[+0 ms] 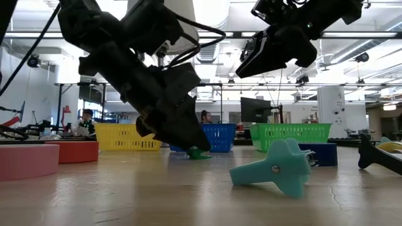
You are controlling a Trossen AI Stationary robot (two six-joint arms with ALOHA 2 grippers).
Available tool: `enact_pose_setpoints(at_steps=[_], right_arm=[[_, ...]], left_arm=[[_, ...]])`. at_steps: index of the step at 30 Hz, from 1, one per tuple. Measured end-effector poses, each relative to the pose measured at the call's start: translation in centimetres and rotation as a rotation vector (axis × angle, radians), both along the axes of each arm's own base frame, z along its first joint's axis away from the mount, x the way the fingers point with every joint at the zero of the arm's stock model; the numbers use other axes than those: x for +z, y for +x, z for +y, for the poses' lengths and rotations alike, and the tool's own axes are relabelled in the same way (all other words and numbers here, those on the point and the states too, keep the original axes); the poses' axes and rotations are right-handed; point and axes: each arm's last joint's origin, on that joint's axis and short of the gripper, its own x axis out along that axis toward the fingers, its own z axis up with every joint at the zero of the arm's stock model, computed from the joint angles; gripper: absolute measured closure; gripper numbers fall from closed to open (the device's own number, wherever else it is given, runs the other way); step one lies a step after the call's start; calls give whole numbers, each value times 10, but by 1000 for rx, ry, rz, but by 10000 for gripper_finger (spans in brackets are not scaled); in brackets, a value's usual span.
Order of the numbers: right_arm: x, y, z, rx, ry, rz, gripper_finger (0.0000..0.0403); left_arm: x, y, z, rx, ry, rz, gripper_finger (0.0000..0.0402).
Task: Pick and place Stapler, Stapler remover, tape
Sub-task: Put the green stapler into the yellow bin
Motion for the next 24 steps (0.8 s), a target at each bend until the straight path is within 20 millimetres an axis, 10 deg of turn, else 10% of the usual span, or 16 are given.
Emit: enact_pose_setpoints(at_steps=[14, 24], right_arm=[[0, 0, 0, 0, 0, 0, 266], [0, 0, 0, 0, -1, 0, 275]], left_arm=[[-2, -4, 3, 16, 44, 56, 327], [20, -9, 5, -15, 82, 30, 312]])
